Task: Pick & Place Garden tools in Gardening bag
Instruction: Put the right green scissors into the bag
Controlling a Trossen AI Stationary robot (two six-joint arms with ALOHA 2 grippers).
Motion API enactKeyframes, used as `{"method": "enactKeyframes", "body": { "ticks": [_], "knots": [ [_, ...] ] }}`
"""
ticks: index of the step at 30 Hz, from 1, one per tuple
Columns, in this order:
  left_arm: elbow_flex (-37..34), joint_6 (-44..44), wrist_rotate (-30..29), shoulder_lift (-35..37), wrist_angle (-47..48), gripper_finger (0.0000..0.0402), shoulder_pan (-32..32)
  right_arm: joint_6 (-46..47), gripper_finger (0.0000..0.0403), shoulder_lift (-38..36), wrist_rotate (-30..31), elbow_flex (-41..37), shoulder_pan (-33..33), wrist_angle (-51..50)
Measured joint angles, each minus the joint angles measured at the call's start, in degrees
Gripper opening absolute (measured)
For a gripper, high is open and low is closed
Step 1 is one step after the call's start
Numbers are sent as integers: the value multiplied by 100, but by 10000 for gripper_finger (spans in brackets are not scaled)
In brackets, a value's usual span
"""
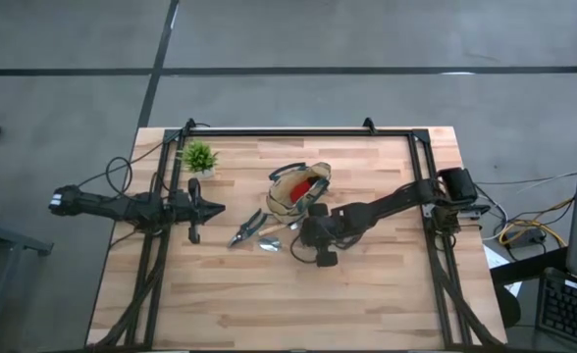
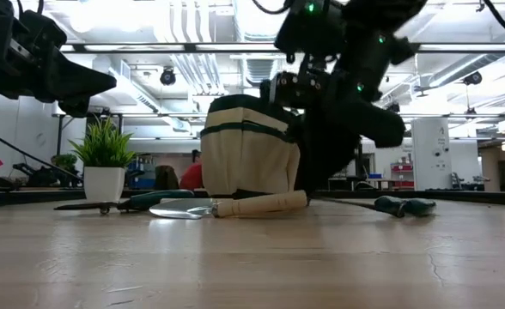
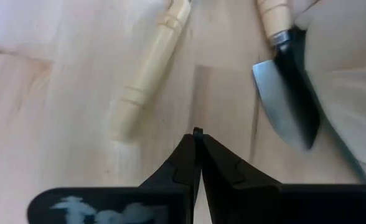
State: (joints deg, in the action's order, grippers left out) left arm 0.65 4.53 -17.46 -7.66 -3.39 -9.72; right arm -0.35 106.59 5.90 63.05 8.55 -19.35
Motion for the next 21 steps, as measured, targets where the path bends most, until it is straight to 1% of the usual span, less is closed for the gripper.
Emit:
{"method": "enactKeyframes", "body": {
  "ticks": [3, 9, 13, 18, 21],
  "knots": [
    [0, 0, 0, 0, -1, 30, 0, -71, 9, -3, 66, 146, 46, -266],
    [2, 0, -1, 0, 1, 30, 0, -282, 8, -49, 76, 553, 179, -338],
    [0, -2, 1, 0, -1, 30, 0, -418, 8, -165, 95, 914, 322, -574],
    [0, 0, 1, 0, 0, 30, 0, -680, 8, -296, 231, 1365, 477, -724],
    [0, 0, 1, 0, 1, 30, 0, -868, 8, -345, 455, 1726, 511, -890]
  ]
}}
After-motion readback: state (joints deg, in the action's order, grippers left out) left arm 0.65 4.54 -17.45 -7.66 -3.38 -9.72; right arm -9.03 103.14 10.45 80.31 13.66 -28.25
